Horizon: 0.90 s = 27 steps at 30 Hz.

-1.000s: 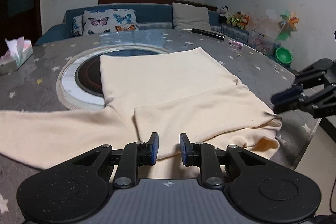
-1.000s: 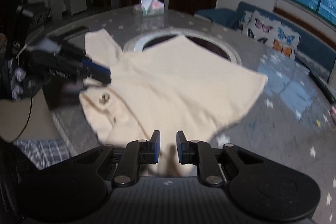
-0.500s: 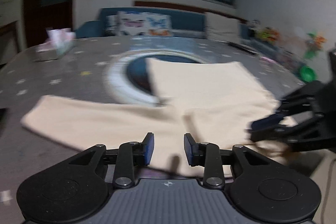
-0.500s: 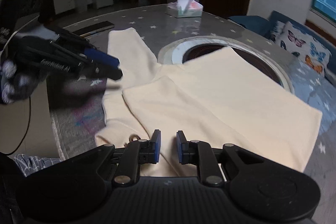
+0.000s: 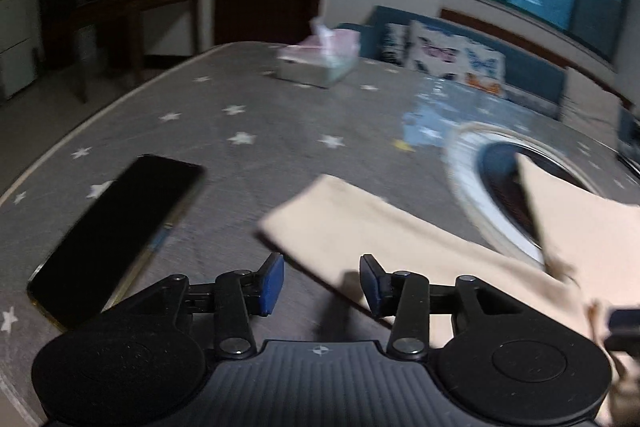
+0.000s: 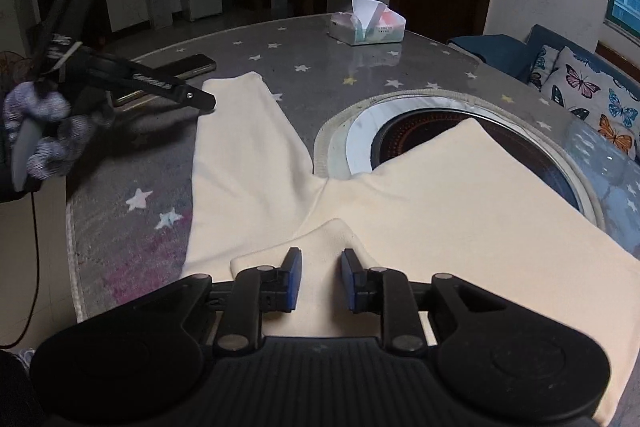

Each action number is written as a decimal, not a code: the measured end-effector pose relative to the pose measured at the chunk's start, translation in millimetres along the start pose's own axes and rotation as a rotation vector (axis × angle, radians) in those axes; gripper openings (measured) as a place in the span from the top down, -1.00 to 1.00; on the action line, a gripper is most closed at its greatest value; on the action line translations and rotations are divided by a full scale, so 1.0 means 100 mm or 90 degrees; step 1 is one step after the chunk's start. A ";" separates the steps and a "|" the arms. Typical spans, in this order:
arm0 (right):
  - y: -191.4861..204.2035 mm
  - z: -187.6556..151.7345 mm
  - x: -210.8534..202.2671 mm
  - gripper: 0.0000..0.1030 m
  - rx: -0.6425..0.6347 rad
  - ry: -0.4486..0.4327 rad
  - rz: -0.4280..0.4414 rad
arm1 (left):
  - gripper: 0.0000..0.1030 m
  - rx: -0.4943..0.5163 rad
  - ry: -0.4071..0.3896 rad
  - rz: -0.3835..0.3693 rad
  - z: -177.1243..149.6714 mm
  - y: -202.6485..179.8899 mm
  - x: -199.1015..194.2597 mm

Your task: Fold clothes

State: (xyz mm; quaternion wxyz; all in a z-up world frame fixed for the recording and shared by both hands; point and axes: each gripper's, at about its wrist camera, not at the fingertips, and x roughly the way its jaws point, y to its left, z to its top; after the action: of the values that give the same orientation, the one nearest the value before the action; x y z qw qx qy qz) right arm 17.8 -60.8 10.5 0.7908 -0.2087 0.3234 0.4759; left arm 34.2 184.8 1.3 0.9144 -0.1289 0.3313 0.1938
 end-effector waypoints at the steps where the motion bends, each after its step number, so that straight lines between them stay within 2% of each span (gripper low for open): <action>1: 0.00 0.00 -0.03 0.57 -0.002 -0.003 -0.001 | 0.13 -0.008 0.000 0.007 0.02 0.03 0.03; 6: -0.01 -0.04 -0.22 0.56 0.003 -0.015 -0.011 | 0.24 -0.033 -0.002 0.019 0.09 0.10 0.11; 10: -0.06 -0.13 -0.38 0.56 0.024 -0.023 -0.027 | 0.81 -0.041 -0.006 0.025 0.13 0.11 0.16; 11: -0.07 -0.15 -0.42 0.56 0.029 -0.026 -0.031 | 0.89 -0.048 -0.007 0.024 0.15 0.10 0.15; 15: -0.12 -0.24 -0.58 0.56 0.049 -0.034 -0.047 | 0.92 -0.042 -0.040 -0.004 0.24 -0.04 -0.04; 18: -0.20 -0.36 -0.71 0.56 0.078 -0.040 -0.073 | 0.92 -0.006 -0.083 -0.071 0.33 -0.32 -0.33; 22: -0.38 -0.57 -0.90 0.56 0.137 -0.046 -0.115 | 0.92 0.065 -0.132 -0.196 0.36 -0.88 -0.77; 27: -0.55 -0.86 -1.16 0.56 0.192 -0.059 -0.156 | 0.92 0.162 -0.159 -0.351 0.22 -1.60 -1.17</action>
State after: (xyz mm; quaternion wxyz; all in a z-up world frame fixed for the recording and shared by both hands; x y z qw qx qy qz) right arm 0.7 -213.1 33.9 0.8791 -0.1033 0.3267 0.3314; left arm 33.9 18.4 111.7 0.9747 -0.0738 0.1908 -0.0894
